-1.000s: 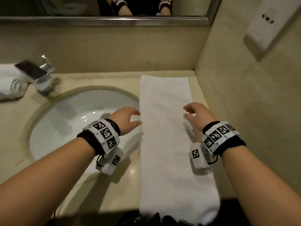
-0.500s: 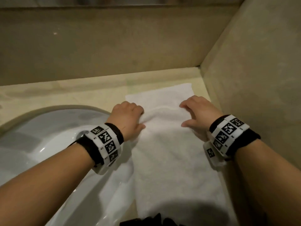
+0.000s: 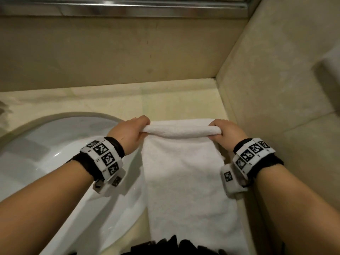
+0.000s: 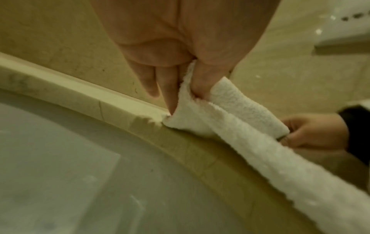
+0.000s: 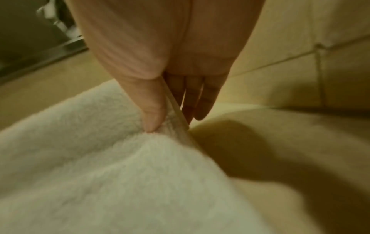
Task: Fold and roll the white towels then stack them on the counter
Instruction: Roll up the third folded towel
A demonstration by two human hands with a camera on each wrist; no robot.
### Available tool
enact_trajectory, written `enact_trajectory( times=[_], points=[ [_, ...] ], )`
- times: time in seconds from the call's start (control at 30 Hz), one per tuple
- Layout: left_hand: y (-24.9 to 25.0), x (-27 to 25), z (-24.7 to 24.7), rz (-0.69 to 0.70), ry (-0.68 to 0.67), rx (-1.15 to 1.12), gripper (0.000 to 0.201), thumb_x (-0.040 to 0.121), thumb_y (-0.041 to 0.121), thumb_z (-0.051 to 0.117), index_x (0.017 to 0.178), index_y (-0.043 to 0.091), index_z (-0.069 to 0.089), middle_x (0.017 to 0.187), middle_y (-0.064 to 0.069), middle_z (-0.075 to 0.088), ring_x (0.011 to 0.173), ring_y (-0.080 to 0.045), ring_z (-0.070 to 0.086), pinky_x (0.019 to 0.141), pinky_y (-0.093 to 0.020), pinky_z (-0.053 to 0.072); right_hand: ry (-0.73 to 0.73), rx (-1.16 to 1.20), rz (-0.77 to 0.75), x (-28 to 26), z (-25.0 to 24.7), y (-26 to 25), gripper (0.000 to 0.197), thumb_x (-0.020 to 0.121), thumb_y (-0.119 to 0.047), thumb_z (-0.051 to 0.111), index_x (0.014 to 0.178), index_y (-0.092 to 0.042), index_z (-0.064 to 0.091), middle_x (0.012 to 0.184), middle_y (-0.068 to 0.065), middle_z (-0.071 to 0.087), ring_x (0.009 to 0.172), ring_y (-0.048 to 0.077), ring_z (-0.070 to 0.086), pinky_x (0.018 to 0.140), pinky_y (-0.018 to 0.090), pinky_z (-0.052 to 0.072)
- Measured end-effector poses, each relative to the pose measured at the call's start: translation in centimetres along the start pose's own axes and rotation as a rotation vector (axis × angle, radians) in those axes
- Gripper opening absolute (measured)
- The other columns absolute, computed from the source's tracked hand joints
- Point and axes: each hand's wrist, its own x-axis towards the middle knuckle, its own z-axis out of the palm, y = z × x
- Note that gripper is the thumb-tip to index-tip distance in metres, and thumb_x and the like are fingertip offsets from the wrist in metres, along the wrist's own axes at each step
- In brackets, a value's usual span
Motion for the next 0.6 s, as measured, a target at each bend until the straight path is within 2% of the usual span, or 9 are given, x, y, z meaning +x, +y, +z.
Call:
enact_trajectory(
  times=[0.03,0.07,0.17,0.23,0.33,0.37,0.47,0.53,0.6],
  points=[
    [0.3,0.1,-0.6,-0.039,0.007,-0.037,0.015,0.093,0.02,0.045,0.105,0.012,0.048,0.074,0.0,0.051,0.064,-0.023,0.046,0.053,-0.028,0.033,0.022,0.096,0.041,-0.1,-0.3,-0.1,0.015,0.084,-0.02,0.061,0.096,-0.011,0.059,0.092,0.008,0.063,0.082,0.023,0.054,0.069,0.027,0.035],
    [0.6,0.4,-1.4,-0.054,0.032,-0.064,0.016,0.093,0.021,0.046,0.106,0.011,0.047,0.076,-0.002,0.053,0.064,-0.023,0.047,0.053,-0.028,0.03,0.065,0.201,0.08,0.0,-1.1,-0.4,0.017,0.084,-0.02,0.062,0.098,-0.011,0.06,0.091,0.007,0.062,0.081,0.021,0.053,0.069,0.026,0.035],
    [1.4,3.1,-5.1,-0.042,0.179,-0.117,0.018,0.092,0.019,0.049,0.106,0.008,0.049,0.085,-0.014,0.059,0.072,-0.025,0.051,0.062,-0.029,0.031,0.267,0.365,0.123,1.8,-4.6,-1.8,0.022,0.083,-0.021,0.063,0.103,-0.014,0.061,0.089,0.0,0.059,0.082,0.016,0.053,0.072,0.025,0.036],
    [2.1,5.3,-7.7,-0.06,0.266,-0.135,0.02,0.091,0.021,0.05,0.106,0.009,0.05,0.086,-0.011,0.057,0.073,-0.025,0.05,0.064,-0.029,0.032,0.393,0.44,0.1,3.6,-7.2,-3.0,0.02,0.083,-0.02,0.062,0.103,-0.018,0.06,0.088,-0.004,0.06,0.081,0.014,0.055,0.072,0.021,0.039],
    [1.9,8.2,-10.0,-0.125,0.296,-0.156,0.021,0.09,0.026,0.051,0.108,0.014,0.05,0.089,-0.001,0.055,0.078,-0.022,0.05,0.067,-0.03,0.036,0.481,0.517,0.089,6.3,-9.3,-4.1,0.015,0.084,-0.022,0.061,0.098,-0.026,0.057,0.078,-0.014,0.057,0.069,0.003,0.052,0.053,0.006,0.036],
    [1.6,8.8,-10.2,-0.146,0.289,-0.179,0.021,0.09,0.027,0.051,0.108,0.016,0.05,0.09,0.0,0.055,0.079,-0.021,0.051,0.068,-0.031,0.036,0.479,0.529,0.096,7.0,-9.3,-4.1,0.017,0.085,-0.022,0.06,0.101,-0.024,0.058,0.08,-0.012,0.058,0.07,0.004,0.052,0.053,0.006,0.035],
    [0.3,10.6,-9.6,-0.166,0.309,-0.265,0.02,0.091,0.028,0.051,0.107,0.016,0.051,0.091,-0.001,0.057,0.08,-0.02,0.051,0.069,-0.031,0.036,0.486,0.532,0.108,9.7,-8.7,-3.9,0.026,0.086,-0.02,0.058,0.112,-0.016,0.057,0.094,-0.005,0.059,0.085,0.012,0.053,0.074,0.021,0.04],
    [-0.6,11.4,-8.0,-0.192,0.324,-0.333,0.022,0.091,0.028,0.051,0.109,0.014,0.051,0.094,-0.004,0.058,0.082,-0.022,0.052,0.07,-0.03,0.037,0.504,0.596,0.129,11.2,-7.4,-3.3,0.028,0.087,-0.022,0.057,0.114,-0.016,0.056,0.097,-0.003,0.059,0.088,0.013,0.054,0.077,0.025,0.04],
    [-1.4,11.8,-5.9,-0.276,0.265,-0.447,0.032,0.09,0.032,0.053,0.117,0.013,0.049,0.101,-0.003,0.058,0.092,-0.023,0.055,0.075,-0.028,0.038,0.464,0.634,0.187,12.2,-5.5,-2.3,0.029,0.086,-0.028,0.058,0.114,-0.019,0.055,0.095,-0.004,0.06,0.087,0.014,0.055,0.076,0.026,0.041]
  ],
)
